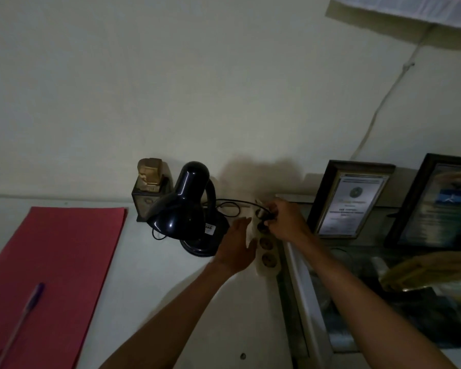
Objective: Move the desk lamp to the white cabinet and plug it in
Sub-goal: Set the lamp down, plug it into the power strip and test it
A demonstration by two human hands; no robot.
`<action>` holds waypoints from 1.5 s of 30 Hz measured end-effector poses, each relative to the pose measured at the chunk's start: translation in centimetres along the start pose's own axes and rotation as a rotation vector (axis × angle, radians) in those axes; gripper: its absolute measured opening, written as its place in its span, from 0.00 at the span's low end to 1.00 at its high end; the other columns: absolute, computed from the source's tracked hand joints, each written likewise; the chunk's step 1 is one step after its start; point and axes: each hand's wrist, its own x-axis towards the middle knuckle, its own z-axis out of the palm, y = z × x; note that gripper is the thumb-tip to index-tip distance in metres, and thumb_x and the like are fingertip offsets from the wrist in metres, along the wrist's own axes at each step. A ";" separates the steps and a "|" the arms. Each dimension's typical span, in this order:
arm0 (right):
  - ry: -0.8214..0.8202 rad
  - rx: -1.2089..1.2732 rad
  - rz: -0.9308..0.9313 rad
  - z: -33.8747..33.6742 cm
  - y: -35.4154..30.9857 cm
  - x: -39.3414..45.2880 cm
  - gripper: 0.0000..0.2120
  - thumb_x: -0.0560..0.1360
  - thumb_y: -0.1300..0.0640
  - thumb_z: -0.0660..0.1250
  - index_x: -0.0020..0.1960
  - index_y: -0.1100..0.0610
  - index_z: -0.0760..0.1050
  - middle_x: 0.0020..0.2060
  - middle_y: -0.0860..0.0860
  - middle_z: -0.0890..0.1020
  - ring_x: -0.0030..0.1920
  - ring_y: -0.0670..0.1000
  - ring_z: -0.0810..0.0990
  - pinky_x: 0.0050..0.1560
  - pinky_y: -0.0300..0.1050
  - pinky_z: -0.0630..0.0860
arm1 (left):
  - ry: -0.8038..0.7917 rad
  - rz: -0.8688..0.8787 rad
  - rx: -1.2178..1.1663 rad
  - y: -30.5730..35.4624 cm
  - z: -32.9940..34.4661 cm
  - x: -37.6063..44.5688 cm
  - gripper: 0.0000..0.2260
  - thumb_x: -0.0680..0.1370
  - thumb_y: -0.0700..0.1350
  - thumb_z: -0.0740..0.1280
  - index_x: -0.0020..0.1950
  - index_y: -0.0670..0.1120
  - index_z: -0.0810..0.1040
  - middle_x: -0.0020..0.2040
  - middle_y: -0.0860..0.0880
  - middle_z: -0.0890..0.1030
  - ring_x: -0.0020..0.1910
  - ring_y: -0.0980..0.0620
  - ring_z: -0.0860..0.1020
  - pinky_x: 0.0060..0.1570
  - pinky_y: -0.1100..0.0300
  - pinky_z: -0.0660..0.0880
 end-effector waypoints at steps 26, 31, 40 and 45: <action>-0.017 -0.284 -0.078 -0.1 -1.6 -0.1 0.17 0.66 0.60 0.77 0.50 0.59 0.74 0.44 0.54 0.78 0.41 0.53 0.76 0.37 0.41 0.68 | -0.311 -0.110 -0.058 -0.2 3.0 -2.5 0.47 0.75 0.67 0.62 0.79 0.47 0.36 0.81 0.50 0.41 0.79 0.52 0.46 0.75 0.62 0.46; 0.003 -0.367 -0.113 -0.4 -1.8 0.1 0.20 0.66 0.60 0.77 0.53 0.60 0.73 0.44 0.55 0.78 0.42 0.56 0.78 0.35 0.43 0.69 | -0.301 -0.081 0.031 -0.1 3.4 -2.8 0.49 0.75 0.68 0.62 0.79 0.45 0.35 0.80 0.49 0.36 0.79 0.53 0.40 0.76 0.59 0.43; -0.047 -0.336 -0.109 -1.0 -1.0 0.1 0.25 0.66 0.62 0.77 0.60 0.59 0.72 0.48 0.58 0.82 0.46 0.58 0.81 0.38 0.43 0.71 | -0.258 -0.024 0.192 -0.5 3.7 -2.8 0.47 0.76 0.69 0.57 0.79 0.44 0.35 0.80 0.48 0.37 0.78 0.53 0.38 0.73 0.61 0.38; 0.026 -0.188 -0.080 -0.4 -0.3 -0.7 0.24 0.70 0.62 0.75 0.64 0.58 0.72 0.53 0.58 0.82 0.54 0.59 0.81 0.48 0.47 0.78 | -0.236 0.001 0.185 -0.6 3.4 -2.8 0.47 0.76 0.70 0.57 0.79 0.44 0.36 0.80 0.48 0.38 0.78 0.54 0.38 0.72 0.62 0.38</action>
